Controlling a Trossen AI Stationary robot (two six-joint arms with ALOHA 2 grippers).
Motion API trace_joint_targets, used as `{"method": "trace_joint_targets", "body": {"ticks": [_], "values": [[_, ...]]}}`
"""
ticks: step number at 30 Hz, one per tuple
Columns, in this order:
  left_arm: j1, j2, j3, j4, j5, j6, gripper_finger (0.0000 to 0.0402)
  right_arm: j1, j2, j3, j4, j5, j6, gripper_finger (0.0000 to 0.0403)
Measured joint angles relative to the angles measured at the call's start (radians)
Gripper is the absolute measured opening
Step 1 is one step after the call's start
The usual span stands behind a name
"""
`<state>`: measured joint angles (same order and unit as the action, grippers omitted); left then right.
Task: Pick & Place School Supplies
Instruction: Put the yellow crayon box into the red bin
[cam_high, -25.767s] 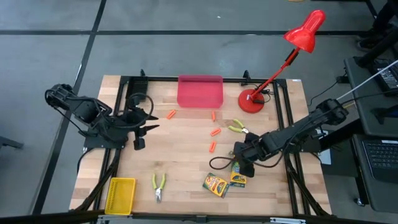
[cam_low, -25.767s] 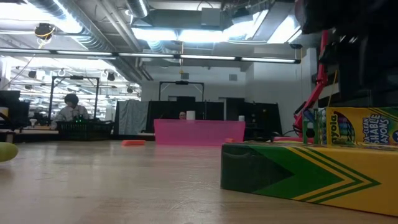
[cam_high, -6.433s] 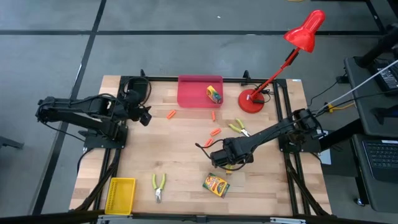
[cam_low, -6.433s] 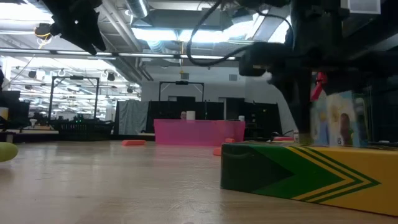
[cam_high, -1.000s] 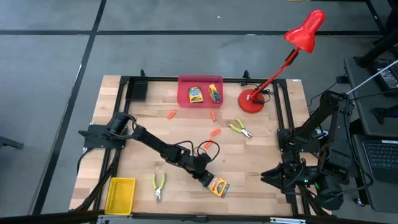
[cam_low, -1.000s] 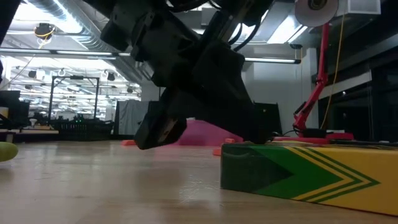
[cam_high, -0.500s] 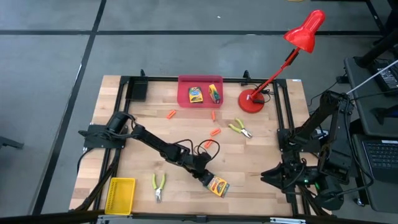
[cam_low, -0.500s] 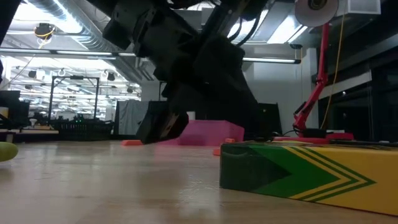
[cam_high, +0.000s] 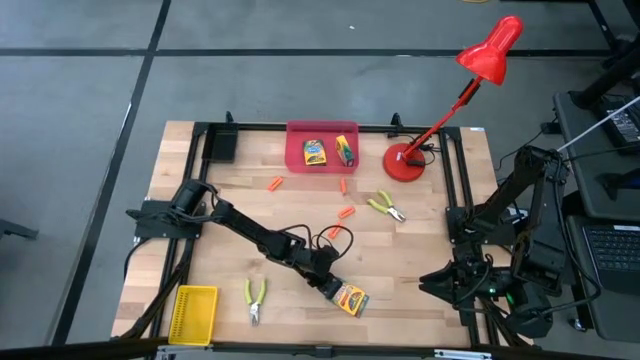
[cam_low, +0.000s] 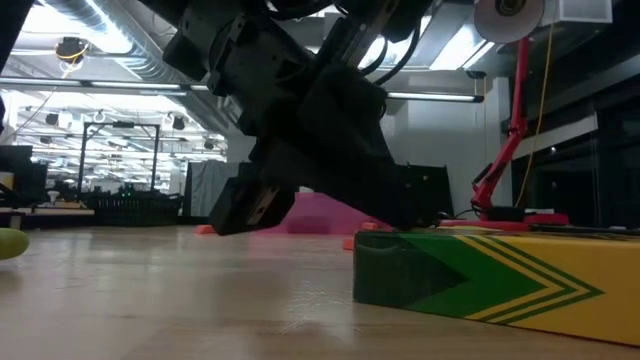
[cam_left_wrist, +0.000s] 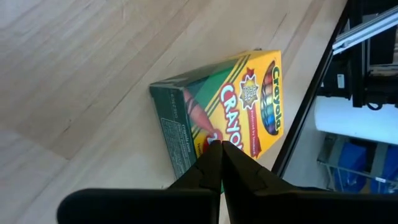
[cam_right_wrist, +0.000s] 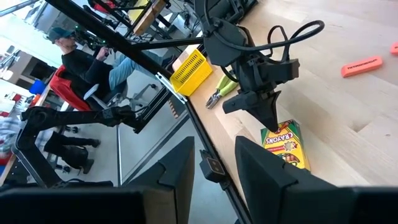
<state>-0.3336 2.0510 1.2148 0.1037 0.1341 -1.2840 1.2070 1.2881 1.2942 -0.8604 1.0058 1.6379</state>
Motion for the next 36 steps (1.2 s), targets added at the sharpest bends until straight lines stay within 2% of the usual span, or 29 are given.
{"method": "trace_joint_targets", "body": {"ticks": [15, 36], "values": [[-0.027, -0.030, 0.002, -0.060, 0.068, 0.026, 0.0001, 0.000, 0.000, 0.000, 0.000, 0.000, 0.004, 0.0121], [-0.037, -0.030, 0.002, -0.088, -0.004, 0.013, 0.0001, 0.000, 0.000, 0.000, 0.000, -0.001, 0.004, 0.0121]]}}
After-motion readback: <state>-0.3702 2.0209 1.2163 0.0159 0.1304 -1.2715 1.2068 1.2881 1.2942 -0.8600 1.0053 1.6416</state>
